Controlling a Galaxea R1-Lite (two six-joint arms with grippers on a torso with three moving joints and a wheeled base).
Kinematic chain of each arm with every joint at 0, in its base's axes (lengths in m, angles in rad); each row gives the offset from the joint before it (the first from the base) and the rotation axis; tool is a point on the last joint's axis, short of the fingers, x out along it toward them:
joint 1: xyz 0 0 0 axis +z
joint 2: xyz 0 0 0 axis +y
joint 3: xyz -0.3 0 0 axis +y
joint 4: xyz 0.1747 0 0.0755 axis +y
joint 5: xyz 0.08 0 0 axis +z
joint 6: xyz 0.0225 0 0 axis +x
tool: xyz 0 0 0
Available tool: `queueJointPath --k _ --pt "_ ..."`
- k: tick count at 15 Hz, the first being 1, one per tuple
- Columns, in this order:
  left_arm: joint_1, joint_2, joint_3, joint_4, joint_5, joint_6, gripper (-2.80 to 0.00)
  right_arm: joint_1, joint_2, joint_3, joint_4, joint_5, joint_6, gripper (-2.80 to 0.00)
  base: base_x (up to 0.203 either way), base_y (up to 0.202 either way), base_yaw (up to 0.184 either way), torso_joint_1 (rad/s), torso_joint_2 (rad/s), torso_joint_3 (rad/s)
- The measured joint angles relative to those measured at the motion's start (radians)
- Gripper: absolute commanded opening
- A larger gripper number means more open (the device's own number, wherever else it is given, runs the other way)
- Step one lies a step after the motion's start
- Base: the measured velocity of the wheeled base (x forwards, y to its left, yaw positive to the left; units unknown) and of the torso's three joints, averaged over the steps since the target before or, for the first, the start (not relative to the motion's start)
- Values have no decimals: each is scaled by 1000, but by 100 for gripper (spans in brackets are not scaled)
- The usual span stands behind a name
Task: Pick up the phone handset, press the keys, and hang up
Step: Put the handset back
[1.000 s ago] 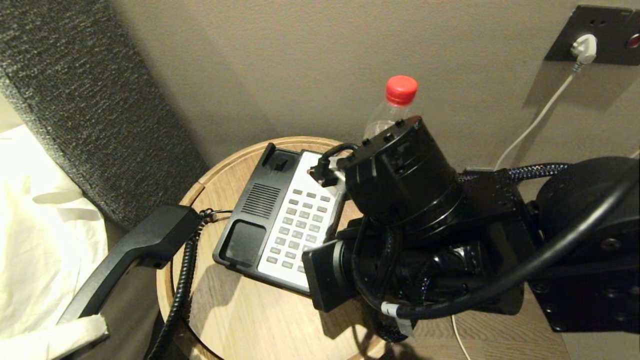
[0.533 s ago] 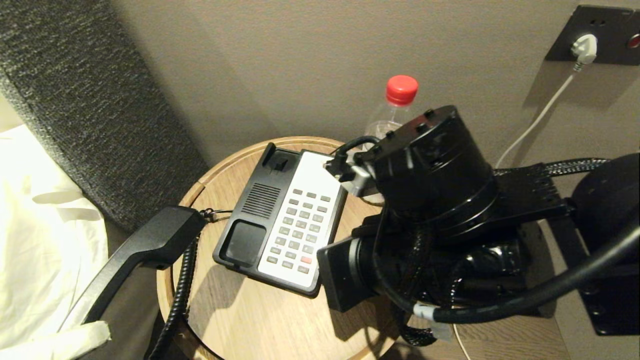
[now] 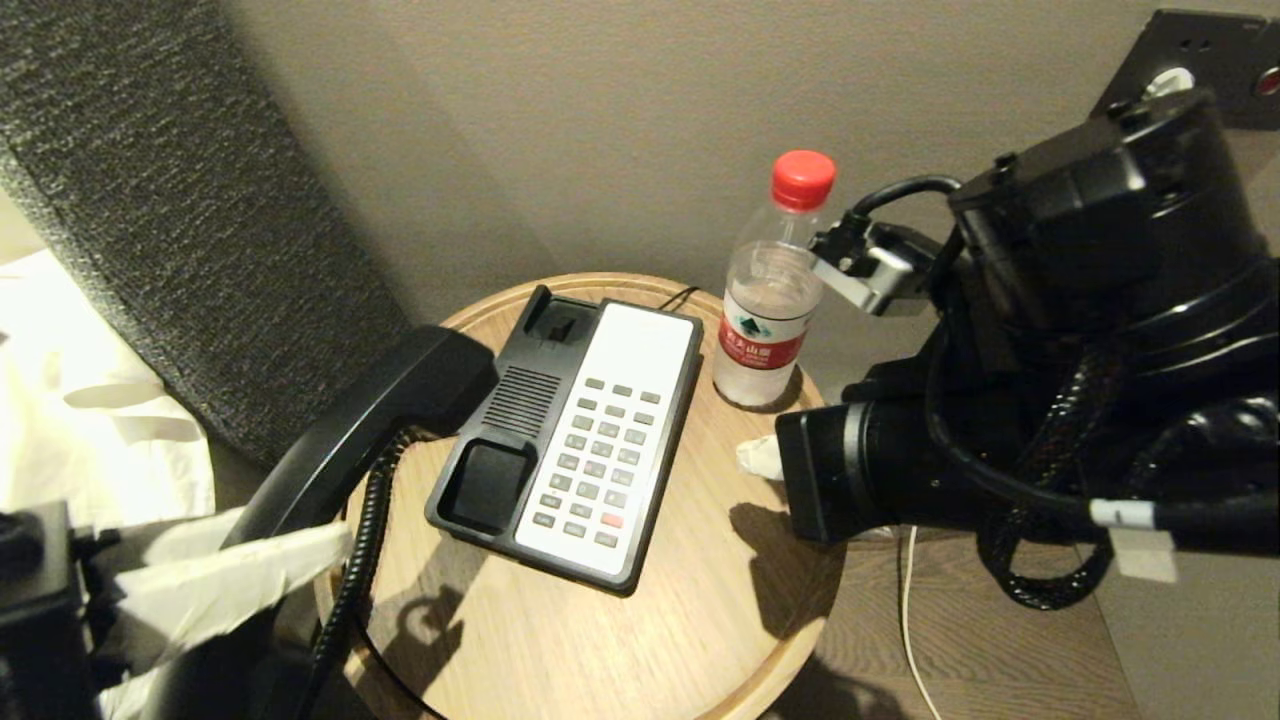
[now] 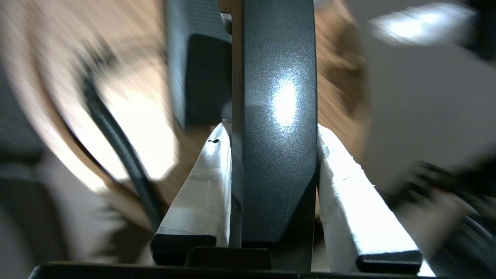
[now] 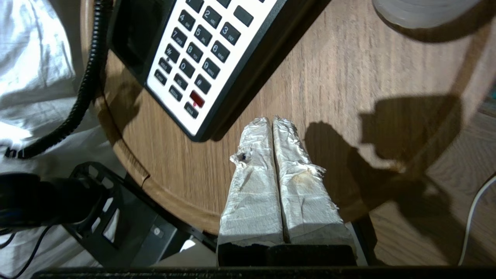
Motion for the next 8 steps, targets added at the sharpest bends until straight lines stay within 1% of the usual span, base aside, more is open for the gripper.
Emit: queueJointPath --k 1,2,4,6,8 --pt "0 58 -53 0 42 40 -280 -9 -18 5 1 0 1 -280 0 0 0 0 0 0" --pt "-2 111 -104 0 83 66 -280 -19 -32 7 1 -1 2 -280 0 0 0 0 0 0" --pt "-2 210 -194 0 156 87 -280 -34 -55 8 3 0 2 -280 0 0 0 0 0 0" --pt "-2 278 -238 2 186 92 -280 -59 -75 21 5 -2 2 -280 0 0 0 0 0 0" --pt "-6 334 -264 3 198 94 -280 -76 -93 36 6 -4 2 -280 0 0 0 0 0 0"
